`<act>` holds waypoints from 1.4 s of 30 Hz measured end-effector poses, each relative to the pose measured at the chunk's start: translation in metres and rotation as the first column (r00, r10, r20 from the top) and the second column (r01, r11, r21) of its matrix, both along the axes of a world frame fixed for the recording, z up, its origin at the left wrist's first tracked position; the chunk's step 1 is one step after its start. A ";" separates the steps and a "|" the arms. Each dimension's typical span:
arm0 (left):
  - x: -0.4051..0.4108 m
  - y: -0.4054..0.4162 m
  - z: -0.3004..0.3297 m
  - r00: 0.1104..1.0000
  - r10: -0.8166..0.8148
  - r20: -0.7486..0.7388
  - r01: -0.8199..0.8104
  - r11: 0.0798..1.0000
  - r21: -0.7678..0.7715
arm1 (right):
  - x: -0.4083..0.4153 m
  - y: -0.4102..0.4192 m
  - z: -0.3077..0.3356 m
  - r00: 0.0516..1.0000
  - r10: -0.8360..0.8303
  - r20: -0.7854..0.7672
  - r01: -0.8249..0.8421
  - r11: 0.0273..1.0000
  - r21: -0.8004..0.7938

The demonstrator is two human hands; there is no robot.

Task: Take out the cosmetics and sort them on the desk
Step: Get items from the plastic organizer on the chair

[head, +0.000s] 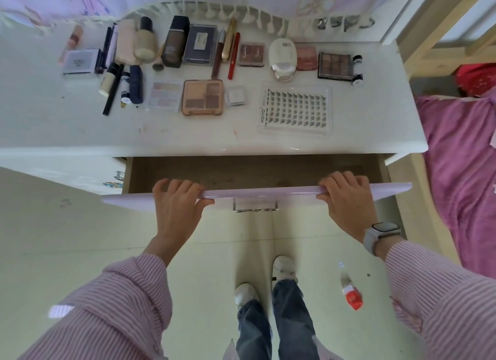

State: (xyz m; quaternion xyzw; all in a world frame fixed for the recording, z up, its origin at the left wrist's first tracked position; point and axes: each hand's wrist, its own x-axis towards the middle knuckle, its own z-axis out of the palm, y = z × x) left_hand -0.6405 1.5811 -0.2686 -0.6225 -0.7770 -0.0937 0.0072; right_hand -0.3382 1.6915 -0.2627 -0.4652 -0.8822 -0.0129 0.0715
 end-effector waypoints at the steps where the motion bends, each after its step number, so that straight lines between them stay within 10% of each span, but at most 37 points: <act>1: -0.001 0.001 0.000 1.000 -0.003 -0.016 0.003 1.000 0.014 | 0.000 0.002 0.003 1.000 -0.015 0.024 0.015 1.000 0.002; 11: -0.036 0.050 0.016 0.948 -0.239 -0.211 0.119 0.879 -0.462 | 0.000 0.041 0.020 0.915 -0.046 0.401 0.140 0.968 -0.208; 22: -0.033 0.051 0.024 0.965 -0.220 -0.142 0.164 0.932 -0.324 | -0.010 0.045 0.030 0.938 -0.042 0.344 0.119 0.972 -0.204; 32: -0.031 0.077 0.005 0.974 -0.126 -0.190 0.147 0.984 0.099 | -0.031 0.059 0.014 0.969 -0.226 0.099 0.227 0.974 0.010; 42: -0.013 0.077 0.029 1.000 0.006 0.027 -0.004 0.996 -0.087 | -0.035 0.051 0.029 0.962 -0.261 0.074 0.270 0.951 -0.152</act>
